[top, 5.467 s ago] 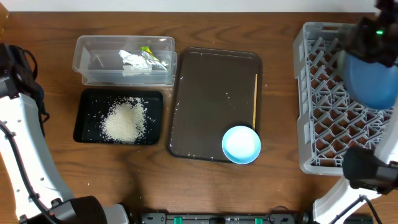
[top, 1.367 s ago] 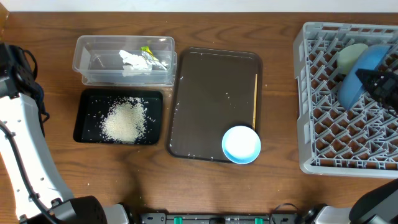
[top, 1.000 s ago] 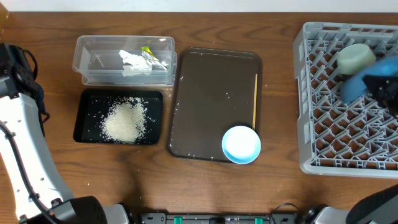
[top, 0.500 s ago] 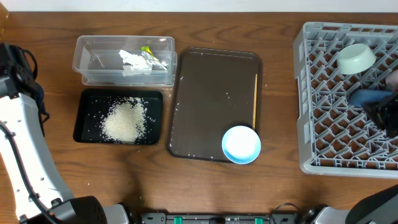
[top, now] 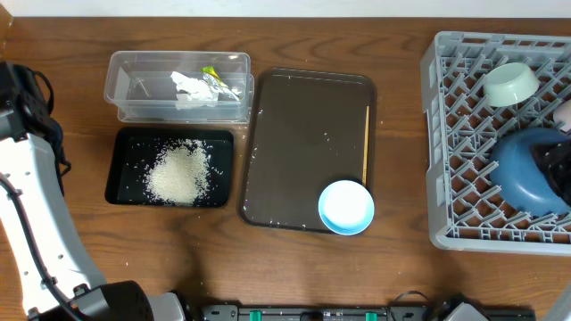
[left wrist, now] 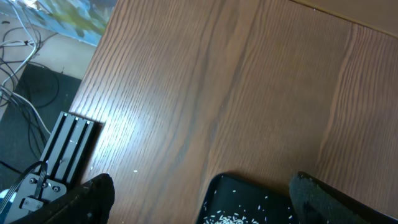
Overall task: Sort waste into correct bins and load items into the dishwasher rack
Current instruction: 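Lower the blue plate into the rack's right side and release it, then move the right gripper back to the light-blue bowl on the tray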
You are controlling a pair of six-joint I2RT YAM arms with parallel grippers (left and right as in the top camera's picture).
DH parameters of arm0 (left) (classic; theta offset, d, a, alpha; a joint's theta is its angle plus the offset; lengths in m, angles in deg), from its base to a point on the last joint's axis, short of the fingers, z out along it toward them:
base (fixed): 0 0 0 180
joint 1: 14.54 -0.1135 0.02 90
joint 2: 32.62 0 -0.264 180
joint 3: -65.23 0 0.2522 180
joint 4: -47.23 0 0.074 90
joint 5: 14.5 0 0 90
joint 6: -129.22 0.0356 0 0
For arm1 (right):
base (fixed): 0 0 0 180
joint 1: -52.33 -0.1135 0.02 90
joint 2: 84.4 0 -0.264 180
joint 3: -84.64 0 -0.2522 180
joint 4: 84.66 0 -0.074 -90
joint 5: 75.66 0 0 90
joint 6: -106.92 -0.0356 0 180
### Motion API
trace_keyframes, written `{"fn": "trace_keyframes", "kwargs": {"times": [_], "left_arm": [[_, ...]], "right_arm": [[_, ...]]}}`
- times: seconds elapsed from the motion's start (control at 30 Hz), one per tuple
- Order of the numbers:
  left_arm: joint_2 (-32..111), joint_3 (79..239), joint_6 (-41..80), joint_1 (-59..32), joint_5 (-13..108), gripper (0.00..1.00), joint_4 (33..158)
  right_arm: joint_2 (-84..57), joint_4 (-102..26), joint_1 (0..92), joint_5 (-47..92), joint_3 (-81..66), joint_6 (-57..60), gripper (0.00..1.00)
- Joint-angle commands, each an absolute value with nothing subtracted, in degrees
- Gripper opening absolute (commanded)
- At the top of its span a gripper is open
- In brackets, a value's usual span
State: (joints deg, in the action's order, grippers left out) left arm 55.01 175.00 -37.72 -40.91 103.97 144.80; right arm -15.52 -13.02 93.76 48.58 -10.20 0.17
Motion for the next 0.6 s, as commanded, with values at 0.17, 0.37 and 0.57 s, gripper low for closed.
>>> {"fn": "trace_keyframes", "kwargs": {"times": [0.17, 0.37, 0.57], "left_arm": [[54.6, 175.1, -38.6, -41.2, 104.4, 0.92, 145.1], [54.6, 175.1, -38.6, -41.2, 104.4, 0.92, 145.1], [54.6, 175.1, -38.6, -41.2, 104.4, 0.92, 145.1]], "right_arm": [[-23.2, -15.9, 84.8, 50.7, -10.3, 0.2, 0.59], [-23.6, -21.6, 69.3, 50.6, -10.3, 0.3, 0.66], [-20.5, -25.2, 50.2, 41.0, -10.1, 0.2, 0.68]]}}
